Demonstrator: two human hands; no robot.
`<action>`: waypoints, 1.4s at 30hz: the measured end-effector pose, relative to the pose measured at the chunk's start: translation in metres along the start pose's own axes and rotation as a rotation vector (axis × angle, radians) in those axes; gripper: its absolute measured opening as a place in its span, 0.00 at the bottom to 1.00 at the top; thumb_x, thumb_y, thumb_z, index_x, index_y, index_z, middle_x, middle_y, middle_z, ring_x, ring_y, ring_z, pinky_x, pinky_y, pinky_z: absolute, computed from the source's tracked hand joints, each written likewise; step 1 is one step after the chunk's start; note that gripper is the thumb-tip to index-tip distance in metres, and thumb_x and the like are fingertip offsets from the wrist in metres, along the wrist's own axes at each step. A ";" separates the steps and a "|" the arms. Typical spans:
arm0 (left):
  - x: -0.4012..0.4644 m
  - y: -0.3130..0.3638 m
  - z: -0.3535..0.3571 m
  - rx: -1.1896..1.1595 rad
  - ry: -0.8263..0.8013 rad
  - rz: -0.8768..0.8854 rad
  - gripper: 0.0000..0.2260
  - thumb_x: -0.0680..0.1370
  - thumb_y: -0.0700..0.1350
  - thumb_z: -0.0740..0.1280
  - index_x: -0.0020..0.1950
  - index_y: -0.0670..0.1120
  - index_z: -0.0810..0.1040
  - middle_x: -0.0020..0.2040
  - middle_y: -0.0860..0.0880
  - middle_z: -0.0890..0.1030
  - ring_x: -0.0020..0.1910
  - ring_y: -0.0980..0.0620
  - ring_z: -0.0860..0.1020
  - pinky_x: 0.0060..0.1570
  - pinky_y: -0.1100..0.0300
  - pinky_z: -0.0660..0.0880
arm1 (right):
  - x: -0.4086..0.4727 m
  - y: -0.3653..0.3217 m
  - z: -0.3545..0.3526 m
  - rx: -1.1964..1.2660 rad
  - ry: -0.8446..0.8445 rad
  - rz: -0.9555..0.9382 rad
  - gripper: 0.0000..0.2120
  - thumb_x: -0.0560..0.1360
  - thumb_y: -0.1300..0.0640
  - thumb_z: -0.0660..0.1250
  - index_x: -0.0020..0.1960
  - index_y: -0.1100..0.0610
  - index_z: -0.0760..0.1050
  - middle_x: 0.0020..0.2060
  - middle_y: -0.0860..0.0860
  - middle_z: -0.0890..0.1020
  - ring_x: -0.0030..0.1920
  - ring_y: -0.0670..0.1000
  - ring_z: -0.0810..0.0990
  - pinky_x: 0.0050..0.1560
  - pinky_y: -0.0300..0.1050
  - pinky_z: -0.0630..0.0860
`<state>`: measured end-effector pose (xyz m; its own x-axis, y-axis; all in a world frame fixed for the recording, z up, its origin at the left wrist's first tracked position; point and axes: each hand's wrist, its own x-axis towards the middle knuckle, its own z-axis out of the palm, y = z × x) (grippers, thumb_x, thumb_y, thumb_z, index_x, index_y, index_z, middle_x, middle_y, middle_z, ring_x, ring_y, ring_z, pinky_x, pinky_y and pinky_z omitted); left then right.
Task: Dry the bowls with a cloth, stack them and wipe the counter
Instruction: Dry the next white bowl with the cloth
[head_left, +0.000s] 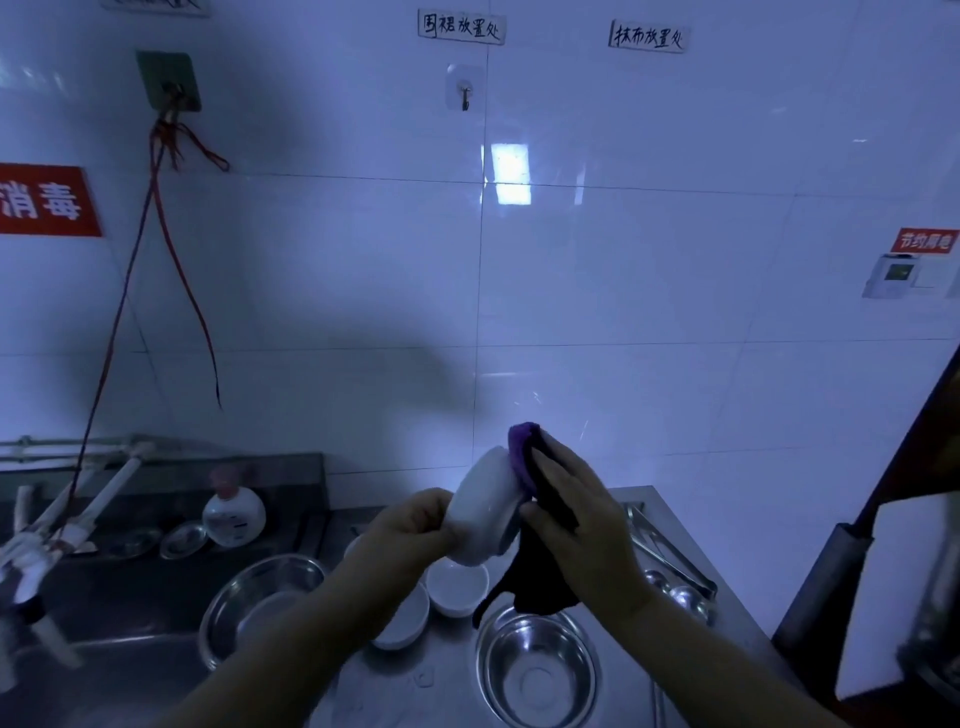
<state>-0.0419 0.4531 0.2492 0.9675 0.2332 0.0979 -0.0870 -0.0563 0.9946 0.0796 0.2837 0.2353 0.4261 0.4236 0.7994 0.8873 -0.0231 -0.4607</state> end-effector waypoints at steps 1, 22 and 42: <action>0.002 0.000 0.006 -0.097 -0.006 -0.010 0.12 0.69 0.41 0.69 0.50 0.37 0.78 0.43 0.41 0.82 0.42 0.47 0.79 0.41 0.60 0.76 | 0.001 -0.006 0.006 0.024 0.000 0.005 0.22 0.77 0.50 0.64 0.68 0.56 0.68 0.69 0.53 0.69 0.69 0.49 0.69 0.68 0.42 0.67; 0.008 0.015 0.018 -0.306 0.021 0.098 0.11 0.70 0.39 0.67 0.49 0.47 0.83 0.50 0.43 0.83 0.48 0.47 0.81 0.45 0.58 0.78 | 0.041 -0.023 0.010 0.303 0.130 0.543 0.13 0.82 0.57 0.57 0.53 0.44 0.78 0.53 0.42 0.80 0.55 0.42 0.77 0.59 0.42 0.73; 0.021 0.031 0.000 -0.643 0.168 0.128 0.12 0.69 0.38 0.61 0.50 0.37 0.76 0.41 0.44 0.83 0.39 0.52 0.81 0.40 0.63 0.78 | 0.009 -0.025 0.003 -0.431 0.053 -0.285 0.13 0.78 0.59 0.60 0.55 0.61 0.81 0.52 0.56 0.82 0.48 0.54 0.74 0.42 0.54 0.78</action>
<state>-0.0241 0.4563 0.2817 0.8946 0.4139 0.1687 -0.3730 0.4834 0.7919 0.0611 0.2904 0.2526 0.1554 0.4211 0.8936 0.9567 -0.2896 -0.0299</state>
